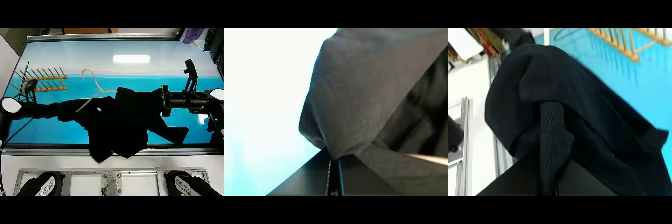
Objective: Fold the clothes and pants, and hang the long-sleeved shirts on hangers.
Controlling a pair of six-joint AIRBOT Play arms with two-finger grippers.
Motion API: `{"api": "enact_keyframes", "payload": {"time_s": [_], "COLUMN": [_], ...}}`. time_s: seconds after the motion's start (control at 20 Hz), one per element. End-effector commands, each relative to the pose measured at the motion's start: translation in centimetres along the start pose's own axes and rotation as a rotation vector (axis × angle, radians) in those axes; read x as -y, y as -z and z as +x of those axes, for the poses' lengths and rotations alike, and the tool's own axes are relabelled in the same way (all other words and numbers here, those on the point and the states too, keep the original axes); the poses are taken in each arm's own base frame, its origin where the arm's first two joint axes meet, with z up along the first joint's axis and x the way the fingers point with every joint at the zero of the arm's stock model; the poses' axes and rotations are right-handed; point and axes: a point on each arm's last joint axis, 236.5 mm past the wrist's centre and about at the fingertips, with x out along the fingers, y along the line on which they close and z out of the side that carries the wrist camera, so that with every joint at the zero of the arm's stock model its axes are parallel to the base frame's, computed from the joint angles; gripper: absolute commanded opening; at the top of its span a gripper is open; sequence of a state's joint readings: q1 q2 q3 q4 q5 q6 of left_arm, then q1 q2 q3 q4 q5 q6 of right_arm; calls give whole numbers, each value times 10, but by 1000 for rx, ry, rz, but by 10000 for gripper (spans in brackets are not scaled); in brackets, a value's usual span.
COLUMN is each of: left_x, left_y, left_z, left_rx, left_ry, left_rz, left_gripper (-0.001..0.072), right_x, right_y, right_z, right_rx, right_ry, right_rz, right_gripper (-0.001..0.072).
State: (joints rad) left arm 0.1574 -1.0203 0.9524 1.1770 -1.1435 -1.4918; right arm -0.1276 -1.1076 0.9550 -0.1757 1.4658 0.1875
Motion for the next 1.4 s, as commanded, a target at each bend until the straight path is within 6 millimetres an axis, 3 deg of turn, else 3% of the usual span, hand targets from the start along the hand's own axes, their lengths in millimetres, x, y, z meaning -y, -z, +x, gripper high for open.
{"api": "enact_keyframes", "payload": {"time_s": [0.0,0.2,0.45,0.75,1.05,1.1,1.15,1.2,1.35], "left_x": [4,24,53,61,68,79,93,105,123], "left_y": [-38,-74,-94,-85,-86,-90,-97,-107,-143], "left_z": [-33,-57,-56,-41,-42,-43,-46,-53,-90], "left_rx": [54,106,54,-71,-66,-42,-6,37,187], "left_ry": [-7,7,38,59,86,133,195,254,320], "left_rz": [69,125,203,229,225,220,207,196,195], "left_gripper": [23,23,23,23,25,157,471,568,561], "right_x": [-6,-37,-65,-86,-88,-89,-91,-93,-94], "right_y": [22,26,16,-44,-49,-51,-54,-59,-74], "right_z": [-2,-6,0,-1,0,0,0,-1,-4], "right_rx": [-107,-139,-134,113,136,140,154,174,241], "right_ry": [-1,-107,-165,-253,-258,-264,-273,-280,-289], "right_rz": [48,79,53,54,56,56,57,57,62], "right_gripper": [17,17,17,17,17,17,17,17,17]}}
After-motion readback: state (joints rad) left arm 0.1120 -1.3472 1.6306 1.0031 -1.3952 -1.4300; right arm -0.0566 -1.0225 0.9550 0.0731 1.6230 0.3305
